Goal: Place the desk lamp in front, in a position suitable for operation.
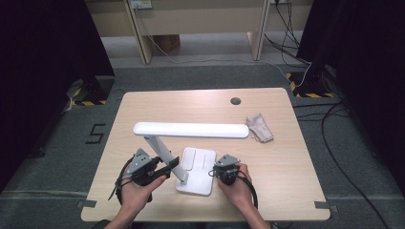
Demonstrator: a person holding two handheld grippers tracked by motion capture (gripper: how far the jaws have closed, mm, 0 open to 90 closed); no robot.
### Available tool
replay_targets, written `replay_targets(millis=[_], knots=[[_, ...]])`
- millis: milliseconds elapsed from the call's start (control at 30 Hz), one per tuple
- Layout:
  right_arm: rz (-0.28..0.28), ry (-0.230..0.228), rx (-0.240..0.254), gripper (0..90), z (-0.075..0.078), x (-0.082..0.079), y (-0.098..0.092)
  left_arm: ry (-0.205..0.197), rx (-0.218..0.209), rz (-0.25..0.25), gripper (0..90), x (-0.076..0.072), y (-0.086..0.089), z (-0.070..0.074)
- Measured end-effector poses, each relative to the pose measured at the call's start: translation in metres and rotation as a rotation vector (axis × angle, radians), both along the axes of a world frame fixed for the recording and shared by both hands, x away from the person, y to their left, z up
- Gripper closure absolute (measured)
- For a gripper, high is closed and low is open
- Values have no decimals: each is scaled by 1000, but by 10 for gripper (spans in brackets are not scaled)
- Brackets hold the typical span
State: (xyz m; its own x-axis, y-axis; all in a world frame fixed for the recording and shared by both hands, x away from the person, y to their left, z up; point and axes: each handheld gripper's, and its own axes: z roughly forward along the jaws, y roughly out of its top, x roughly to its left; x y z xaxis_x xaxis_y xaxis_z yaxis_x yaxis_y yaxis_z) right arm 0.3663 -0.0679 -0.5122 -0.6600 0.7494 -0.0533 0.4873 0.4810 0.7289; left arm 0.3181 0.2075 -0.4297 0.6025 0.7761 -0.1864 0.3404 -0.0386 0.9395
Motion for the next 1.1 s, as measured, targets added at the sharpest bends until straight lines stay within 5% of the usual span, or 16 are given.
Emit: replay_targets(millis=[200, 433, 733, 1100], knots=[[-16, -18, -2, 808, 4, 3, -5, -17, 0, -41, 522, 0, 5, -1], [-162, -85, 40, 703, 25, 10, -50, -27, 20, -85, 367, -8, 19, -8], [-318, -98, 45, 619, 31, 8, -100, -13, 57, -115, 331, -17, 25, -25], [-338, -102, 30, 615, 32, 6, -112, 6, 60, -123, 327, -21, 31, -36]])
